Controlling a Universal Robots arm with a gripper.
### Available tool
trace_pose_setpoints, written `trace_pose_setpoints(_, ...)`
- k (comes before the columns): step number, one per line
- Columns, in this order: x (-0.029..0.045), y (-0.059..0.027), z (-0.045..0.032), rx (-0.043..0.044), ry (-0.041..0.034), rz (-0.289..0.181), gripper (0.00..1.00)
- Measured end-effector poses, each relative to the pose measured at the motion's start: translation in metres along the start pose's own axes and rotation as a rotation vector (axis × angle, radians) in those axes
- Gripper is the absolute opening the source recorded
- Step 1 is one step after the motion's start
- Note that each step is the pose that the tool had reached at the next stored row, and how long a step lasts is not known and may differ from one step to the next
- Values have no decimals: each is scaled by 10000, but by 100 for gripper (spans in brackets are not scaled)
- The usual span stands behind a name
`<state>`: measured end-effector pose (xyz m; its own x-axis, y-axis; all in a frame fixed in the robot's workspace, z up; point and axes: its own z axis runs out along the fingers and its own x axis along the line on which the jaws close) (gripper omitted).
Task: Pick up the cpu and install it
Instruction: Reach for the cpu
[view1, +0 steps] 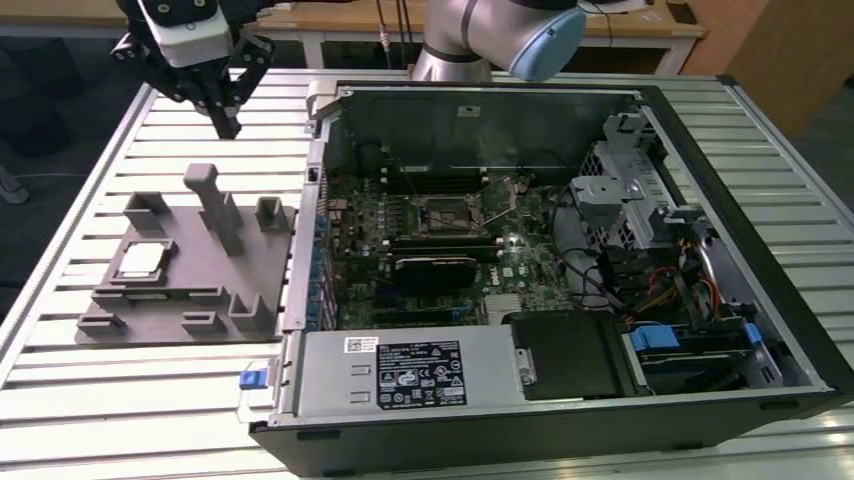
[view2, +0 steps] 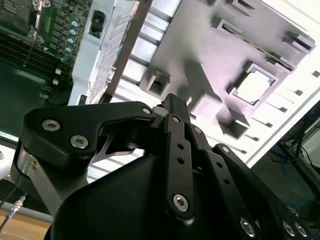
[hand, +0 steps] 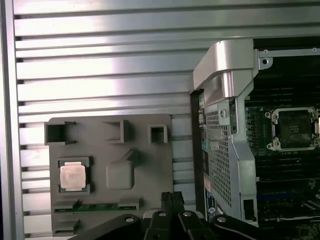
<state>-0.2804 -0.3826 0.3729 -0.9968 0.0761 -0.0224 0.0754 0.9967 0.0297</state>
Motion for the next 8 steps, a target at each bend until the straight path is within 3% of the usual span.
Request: trace_pose_setpoints(8,172,-15,37,0,0,0,11)
